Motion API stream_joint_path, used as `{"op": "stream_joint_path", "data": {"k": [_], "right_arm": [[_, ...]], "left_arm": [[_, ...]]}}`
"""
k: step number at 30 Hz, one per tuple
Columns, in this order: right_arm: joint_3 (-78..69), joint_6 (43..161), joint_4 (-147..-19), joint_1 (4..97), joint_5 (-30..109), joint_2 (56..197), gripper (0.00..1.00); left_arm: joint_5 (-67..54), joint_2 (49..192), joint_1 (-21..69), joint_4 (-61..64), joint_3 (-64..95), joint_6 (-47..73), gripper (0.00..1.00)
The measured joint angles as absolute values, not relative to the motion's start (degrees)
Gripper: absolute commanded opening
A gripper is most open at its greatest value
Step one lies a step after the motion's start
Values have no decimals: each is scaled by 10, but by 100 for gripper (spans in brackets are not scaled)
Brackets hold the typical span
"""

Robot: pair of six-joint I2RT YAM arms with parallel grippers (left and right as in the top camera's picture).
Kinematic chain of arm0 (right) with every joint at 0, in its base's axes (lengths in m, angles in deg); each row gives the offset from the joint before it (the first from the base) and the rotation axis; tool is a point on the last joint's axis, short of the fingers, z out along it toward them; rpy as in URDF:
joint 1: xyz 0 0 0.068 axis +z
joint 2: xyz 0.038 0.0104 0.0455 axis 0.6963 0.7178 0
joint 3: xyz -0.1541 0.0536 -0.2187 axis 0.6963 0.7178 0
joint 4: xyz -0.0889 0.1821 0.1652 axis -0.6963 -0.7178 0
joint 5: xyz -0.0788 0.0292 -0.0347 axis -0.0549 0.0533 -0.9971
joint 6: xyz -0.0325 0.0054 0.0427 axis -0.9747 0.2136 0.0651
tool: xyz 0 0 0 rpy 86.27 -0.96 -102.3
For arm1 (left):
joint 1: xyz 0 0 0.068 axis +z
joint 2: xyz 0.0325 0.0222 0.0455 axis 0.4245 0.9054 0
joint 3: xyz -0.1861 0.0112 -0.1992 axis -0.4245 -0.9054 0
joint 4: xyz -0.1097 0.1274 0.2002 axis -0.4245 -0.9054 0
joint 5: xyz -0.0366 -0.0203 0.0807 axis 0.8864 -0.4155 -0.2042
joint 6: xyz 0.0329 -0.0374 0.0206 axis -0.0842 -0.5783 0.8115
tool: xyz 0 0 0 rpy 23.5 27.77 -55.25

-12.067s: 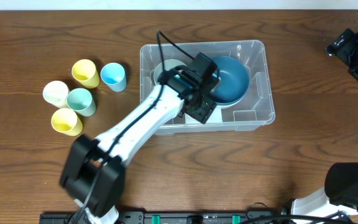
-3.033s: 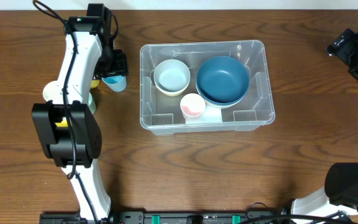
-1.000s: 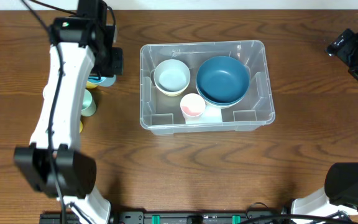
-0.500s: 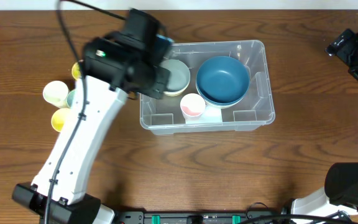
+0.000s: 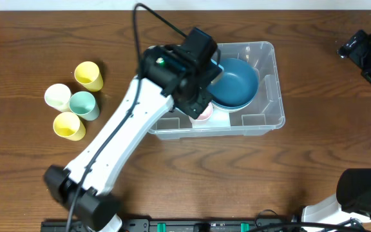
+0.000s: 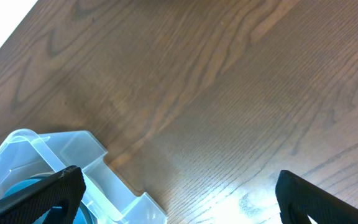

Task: Pack container
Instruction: 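Carry the light blue cup with the left gripper into the bin, then drop the light blue cup into the pink cup and withdraw left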

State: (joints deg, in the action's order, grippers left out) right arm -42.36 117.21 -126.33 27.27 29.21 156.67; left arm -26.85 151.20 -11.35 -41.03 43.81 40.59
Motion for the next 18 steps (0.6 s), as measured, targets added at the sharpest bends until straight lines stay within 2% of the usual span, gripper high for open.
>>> {"op": "stream_joint_path", "data": {"k": [18], "right_arm": [[-424,1172,-1263,273,292,1567,99]], "left_arm": [[-269,1617,-119,-354,438,443,6]]}}
